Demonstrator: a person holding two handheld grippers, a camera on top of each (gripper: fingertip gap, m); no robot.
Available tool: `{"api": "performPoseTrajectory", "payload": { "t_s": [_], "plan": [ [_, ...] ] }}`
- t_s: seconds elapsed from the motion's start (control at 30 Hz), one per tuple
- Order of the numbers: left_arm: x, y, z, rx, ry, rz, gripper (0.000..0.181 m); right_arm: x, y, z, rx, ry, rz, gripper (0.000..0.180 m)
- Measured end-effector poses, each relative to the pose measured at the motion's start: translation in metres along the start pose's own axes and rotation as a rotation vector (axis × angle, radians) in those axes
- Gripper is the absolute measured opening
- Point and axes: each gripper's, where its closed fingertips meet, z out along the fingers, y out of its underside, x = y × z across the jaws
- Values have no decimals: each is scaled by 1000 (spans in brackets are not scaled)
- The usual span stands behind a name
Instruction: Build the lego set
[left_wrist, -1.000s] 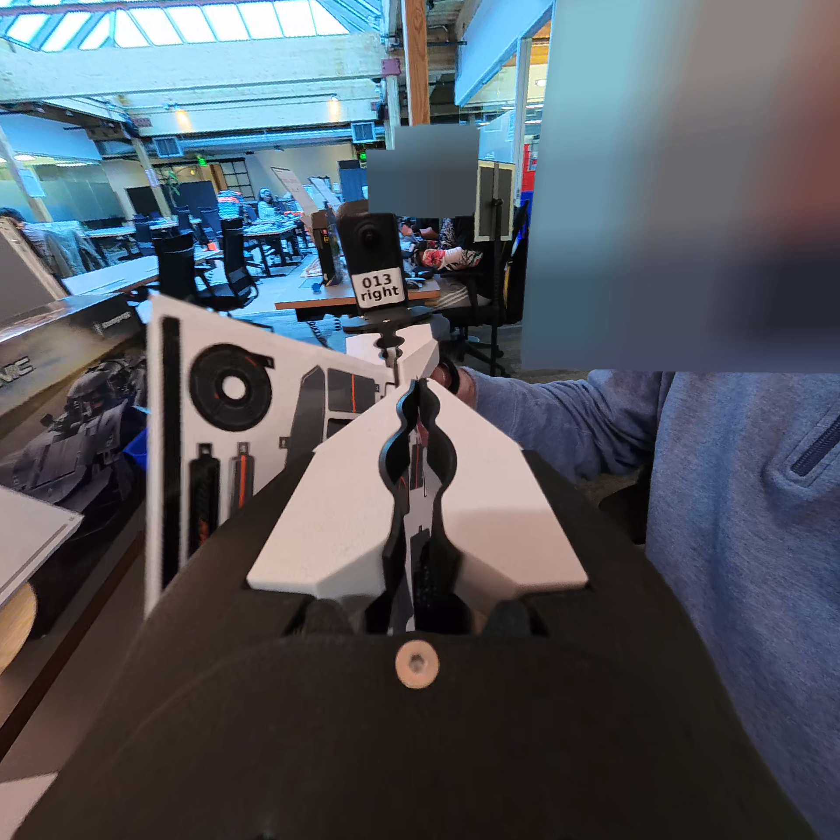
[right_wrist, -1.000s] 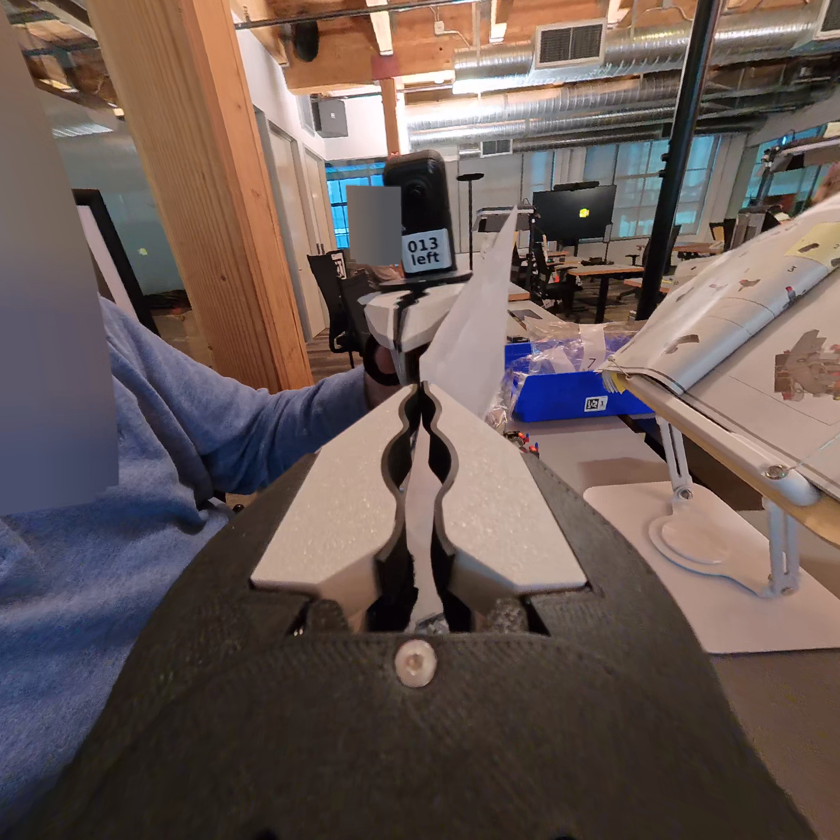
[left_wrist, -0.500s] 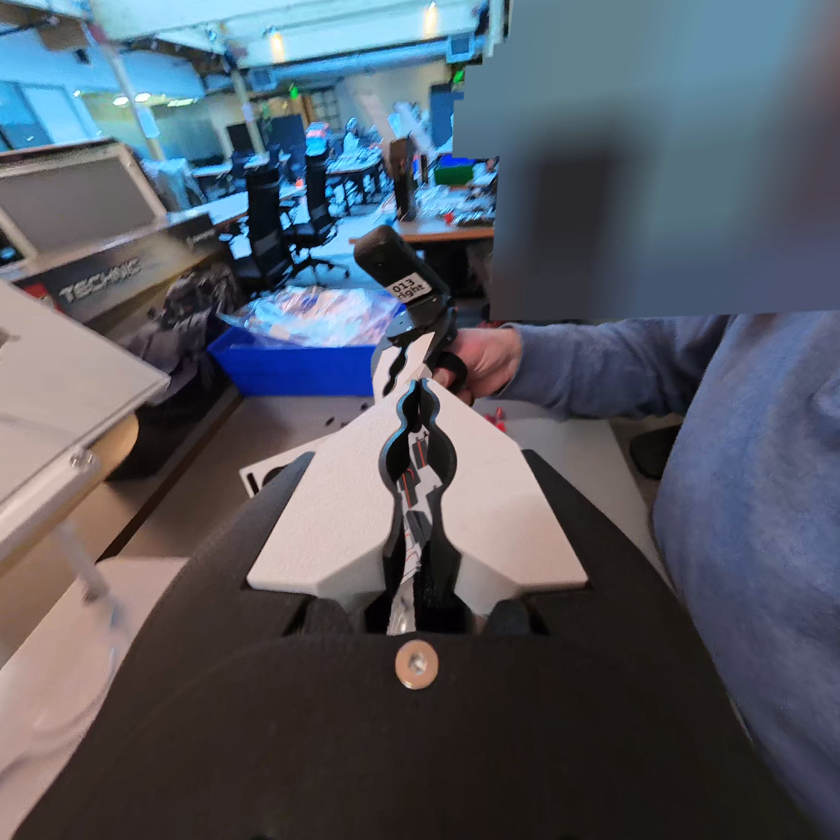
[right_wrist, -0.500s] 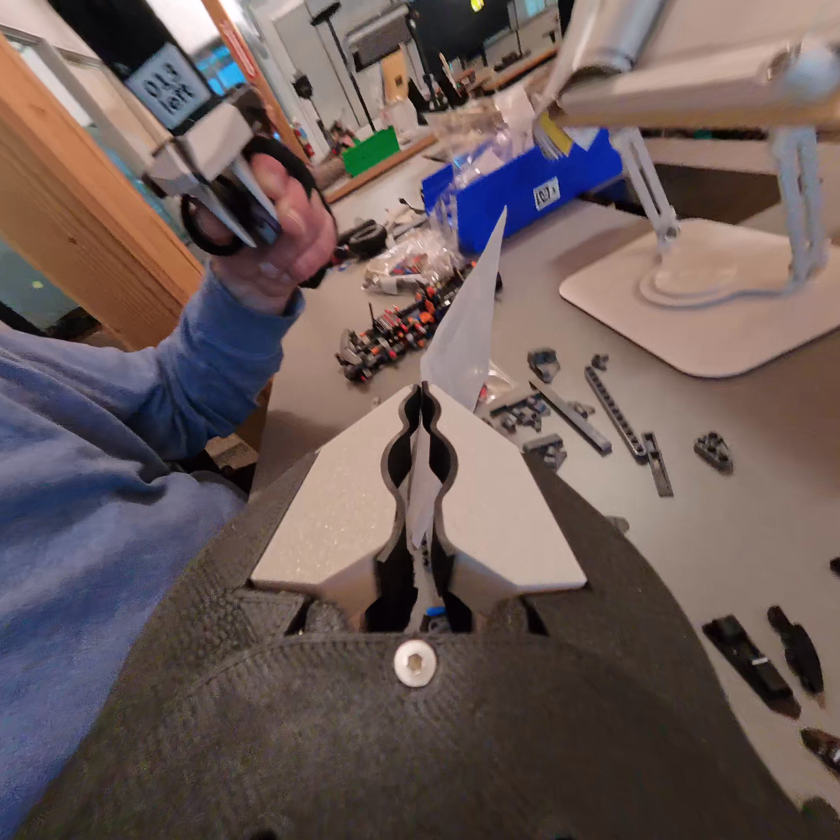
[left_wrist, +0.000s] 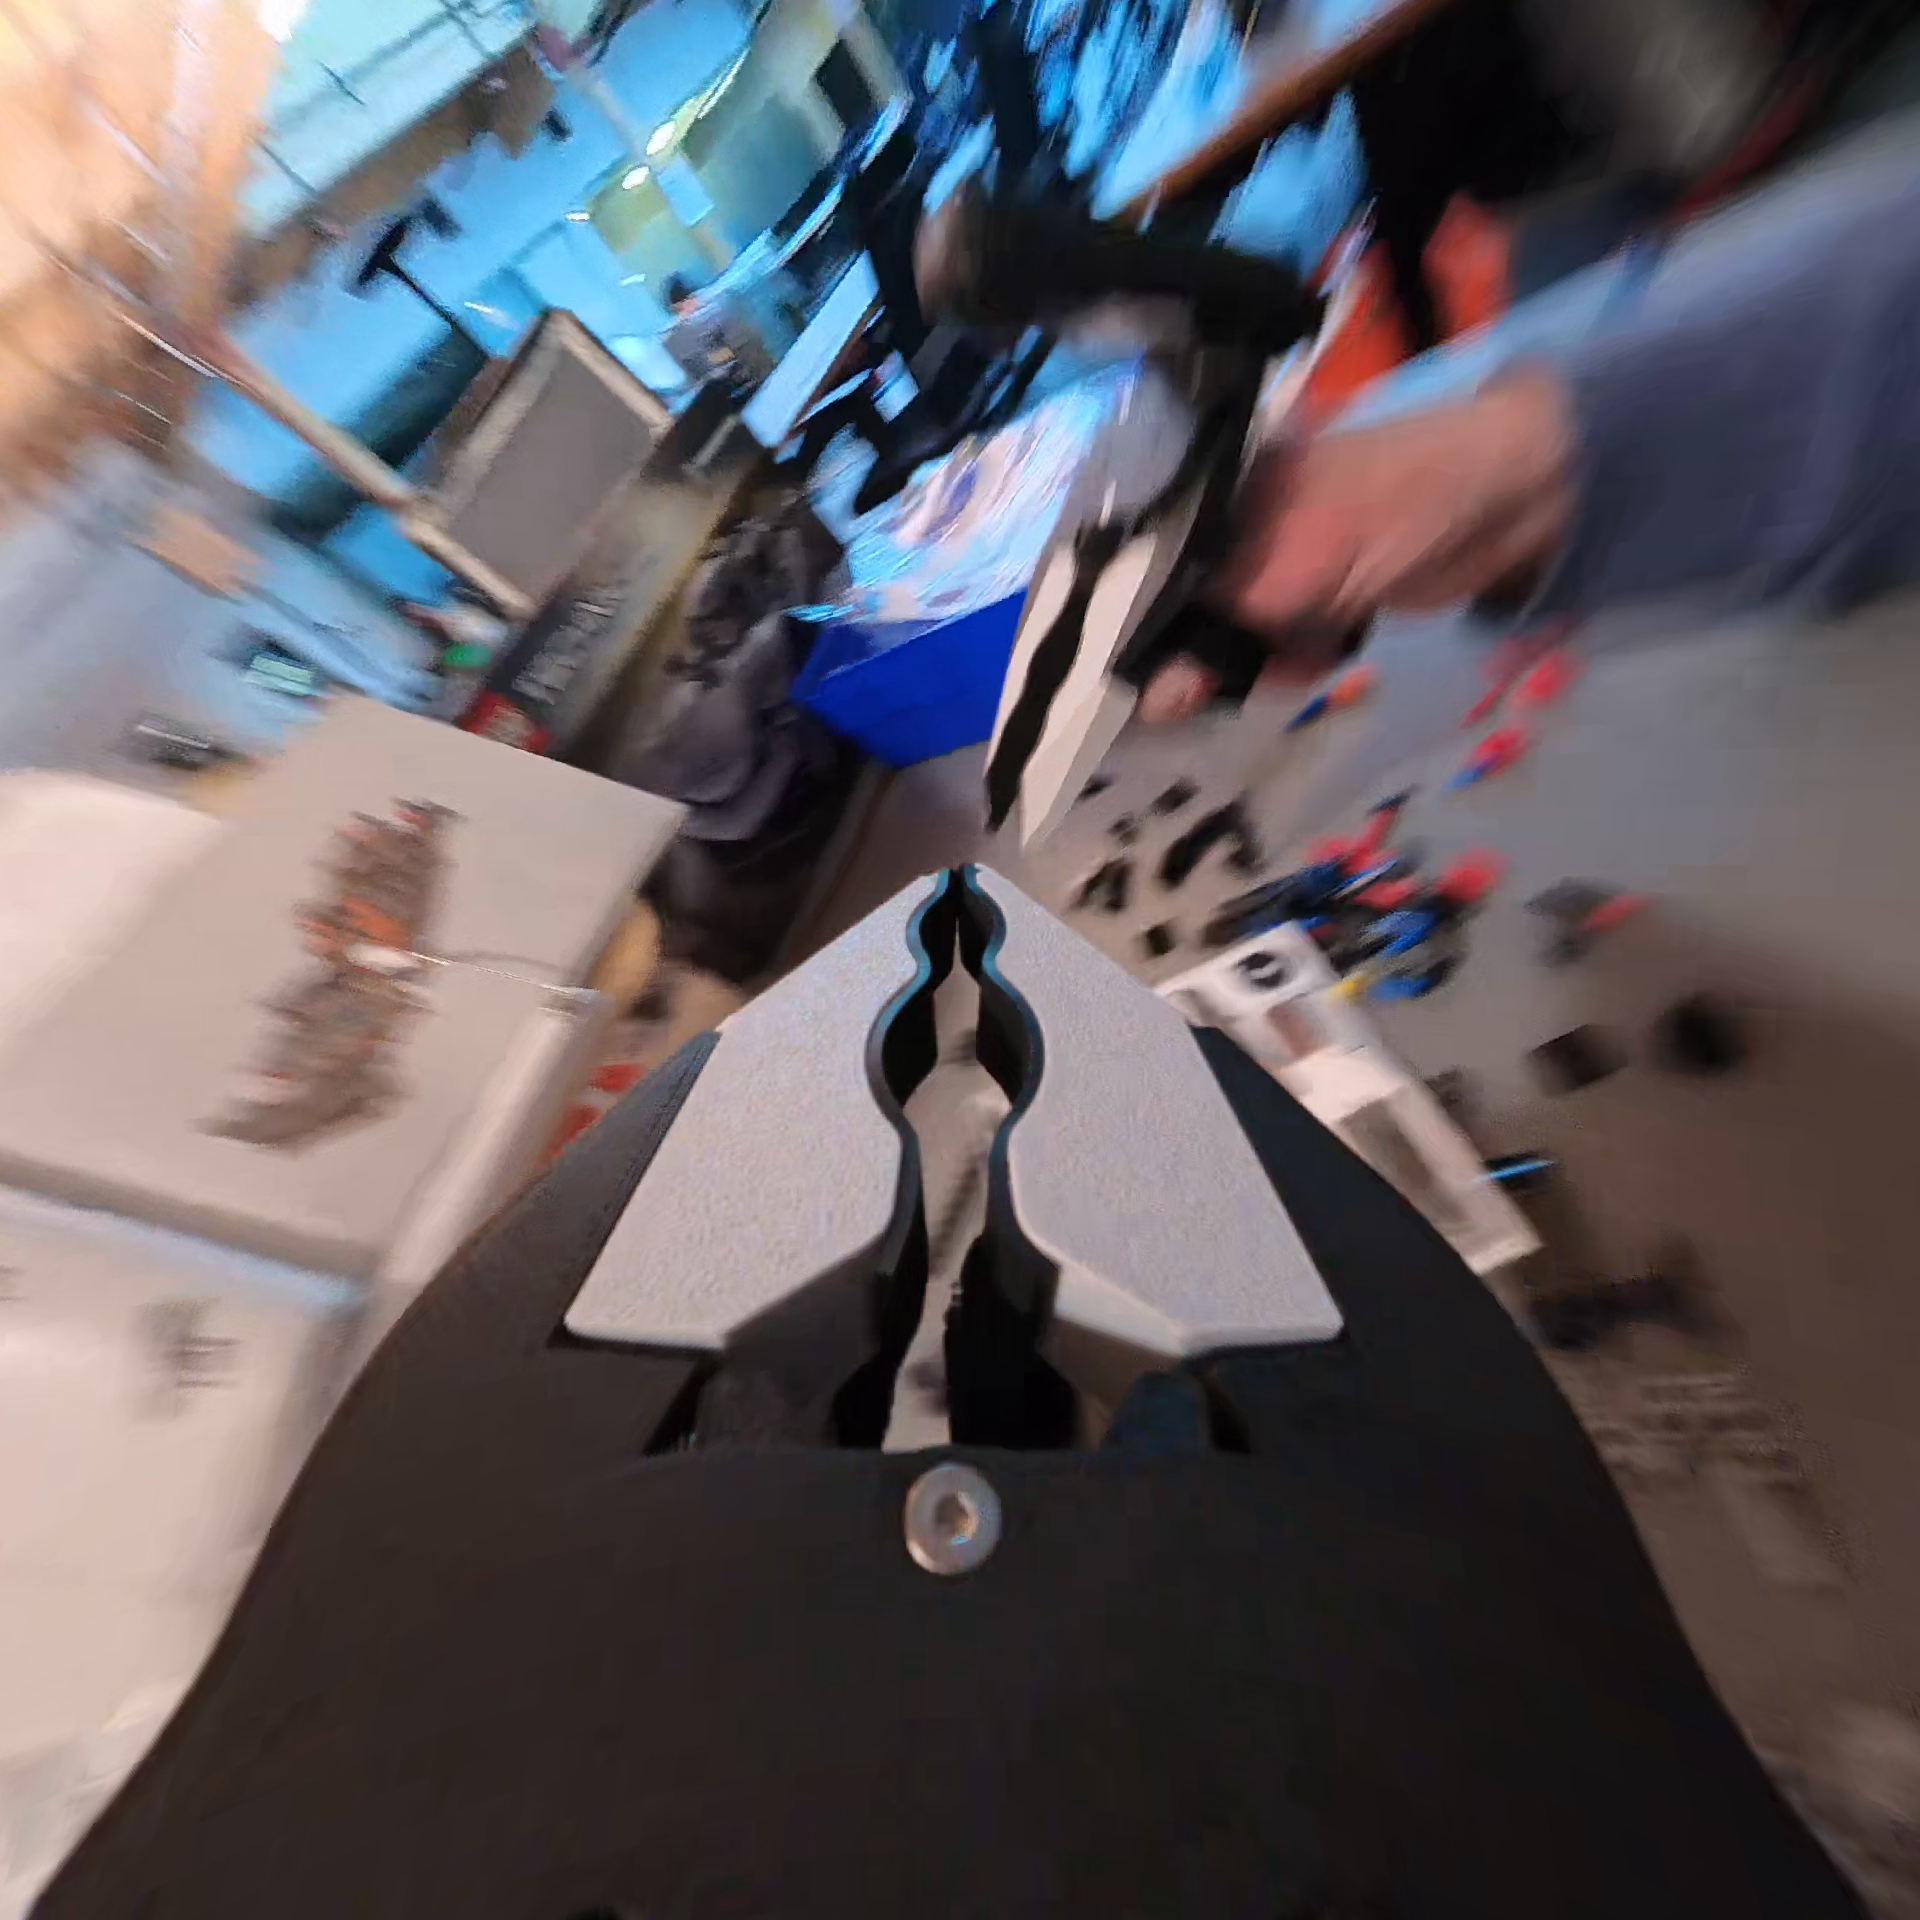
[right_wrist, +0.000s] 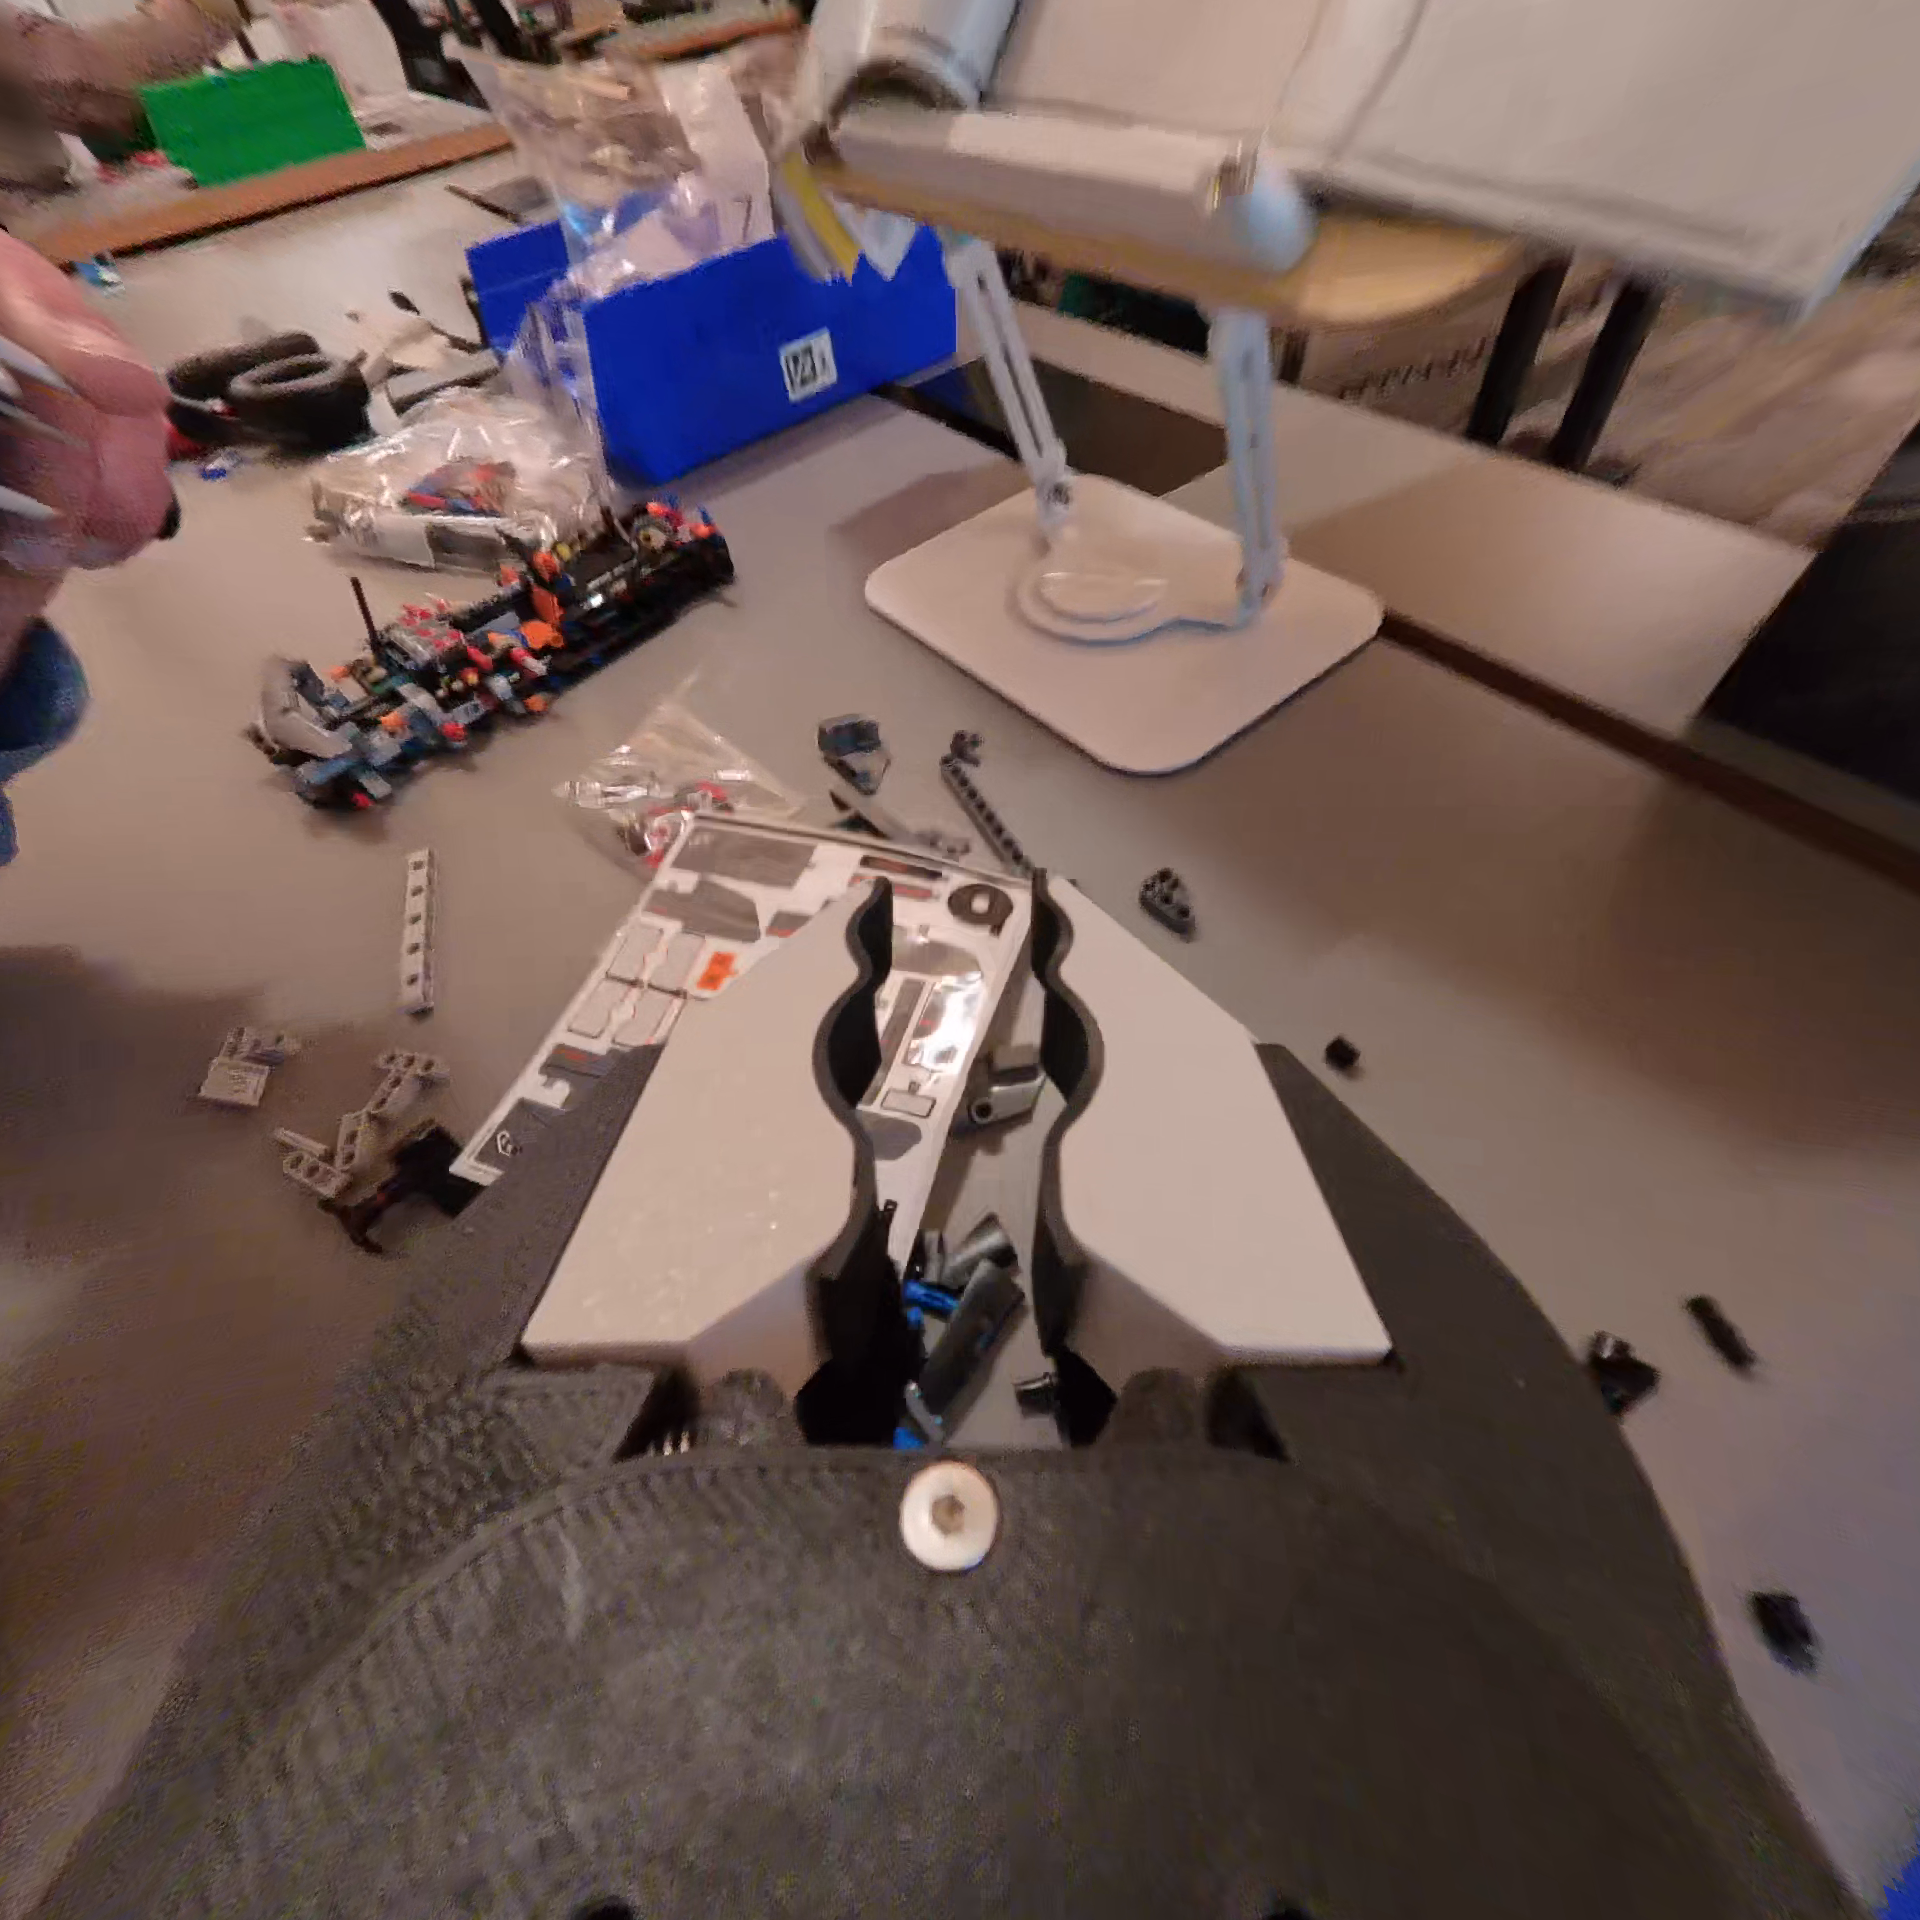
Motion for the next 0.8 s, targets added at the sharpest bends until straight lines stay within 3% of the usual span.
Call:
{"api": "performPoseTrajectory", "payload": {
  "t_s": [0.07, 0.17, 0.37, 0.6, 0.8],
  "plan": [
    [5, -4, 7, -52, -75, 188, 0, -13, -20, -12, 87, -35, -22, 16],
    [11, -15, 14, -82, -170, 413, 0, -50, -45, -25, 178, -240, 76, 16],
    [13, -32, 17, -95, -268, 663, 0, -104, -67, -41, 264, -594, 265, 14],
    [11, -34, 15, -125, -288, 856, 0, -119, -76, -49, 305, -730, 362, 11],
    [7, -33, 11, -131, -268, 937, 0, -122, -76, -43, 298, -751, 390, 11]
  ]
}}
